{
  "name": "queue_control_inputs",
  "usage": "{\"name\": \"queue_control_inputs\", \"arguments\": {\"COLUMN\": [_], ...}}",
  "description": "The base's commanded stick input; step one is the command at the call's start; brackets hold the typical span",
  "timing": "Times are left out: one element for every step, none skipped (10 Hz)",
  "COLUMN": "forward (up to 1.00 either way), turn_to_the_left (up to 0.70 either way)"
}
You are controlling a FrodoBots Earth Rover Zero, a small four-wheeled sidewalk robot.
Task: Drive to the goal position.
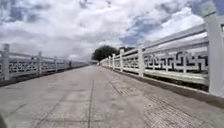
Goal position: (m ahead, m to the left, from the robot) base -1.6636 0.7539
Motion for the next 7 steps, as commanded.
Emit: {"name": "queue_control_inputs", "arguments": {"forward": [0.45,0.45,0.45,0.45,0.45,0.45,0.45], "turn_to_the_left": [0.0,0.0,0.0,0.0,0.0,0.0,0.0]}}
